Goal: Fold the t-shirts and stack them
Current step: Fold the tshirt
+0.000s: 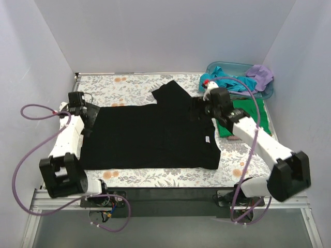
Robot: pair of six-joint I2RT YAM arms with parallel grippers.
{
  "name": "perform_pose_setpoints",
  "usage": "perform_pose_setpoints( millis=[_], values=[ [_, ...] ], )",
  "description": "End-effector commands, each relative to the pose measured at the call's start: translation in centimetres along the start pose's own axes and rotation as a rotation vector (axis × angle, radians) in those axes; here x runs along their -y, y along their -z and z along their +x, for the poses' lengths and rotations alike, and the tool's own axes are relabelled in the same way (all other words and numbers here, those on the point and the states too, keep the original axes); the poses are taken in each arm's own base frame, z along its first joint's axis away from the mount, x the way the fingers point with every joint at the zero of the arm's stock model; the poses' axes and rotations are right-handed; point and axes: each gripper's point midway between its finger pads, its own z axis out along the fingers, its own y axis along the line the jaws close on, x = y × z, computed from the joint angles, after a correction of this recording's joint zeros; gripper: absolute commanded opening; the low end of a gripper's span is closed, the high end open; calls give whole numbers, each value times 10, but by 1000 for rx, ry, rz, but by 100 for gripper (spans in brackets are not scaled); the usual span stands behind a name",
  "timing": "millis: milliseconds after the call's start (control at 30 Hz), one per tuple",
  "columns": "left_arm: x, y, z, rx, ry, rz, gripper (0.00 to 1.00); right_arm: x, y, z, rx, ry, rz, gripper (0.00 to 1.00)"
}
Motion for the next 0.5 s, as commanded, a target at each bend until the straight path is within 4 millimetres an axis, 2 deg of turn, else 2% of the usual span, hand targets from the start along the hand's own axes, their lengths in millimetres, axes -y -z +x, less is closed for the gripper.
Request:
perform_pose_setpoints(
  millis=[0, 33, 67, 100, 133, 167, 200, 233, 267, 300, 333, 367, 400, 433, 467],
  values=[
    [35, -23, -22, -16, -64, 1, 98, 8, -29, -67, 89, 143, 85, 98],
    [38, -33, -25, -16, -74, -24, 98, 14, -57, -62, 33, 170, 102, 98],
    [41, -41, -30, -11, -77, -43, 98, 4, -62, -98, 96, 194, 89, 98],
    [59, -40, -46, 21, -66, -25, 98, 8, -73, -110, 107, 207, 113, 98],
    [55, -64, -43, -2, -81, -79, 98, 18, -103, -99, 43, 217, 139, 98],
    [60, -70, -51, 5, -79, -82, 98, 8, -105, -139, 119, 228, 127, 98],
    [74, -74, -61, 17, -79, -66, 96, 12, -117, -146, 123, 229, 139, 98],
    [68, -91, -56, -11, -88, -122, 94, 20, -145, -139, 92, 230, 147, 98],
    [68, -99, -57, -13, -90, -149, 93, 22, -157, -146, 101, 229, 146, 98],
    [66, -105, -64, 10, -95, -183, 91, 16, -158, -179, 171, 232, 133, 98],
    [72, -106, -70, 21, -97, -190, 90, 28, -190, -165, 132, 230, 143, 98],
    [65, -121, -66, 12, -106, -233, 89, 31, -201, -170, 142, 228, 147, 99],
    [64, -126, -68, 20, -111, -248, 88, 35, -210, -177, 158, 220, 148, 98],
    [64, -132, -69, 24, -113, -258, 87, 37, -229, -183, 182, 219, 142, 98],
    [60, -142, -66, 18, -118, -280, 86, 38, -236, -188, 205, 218, 140, 98]
  ],
)
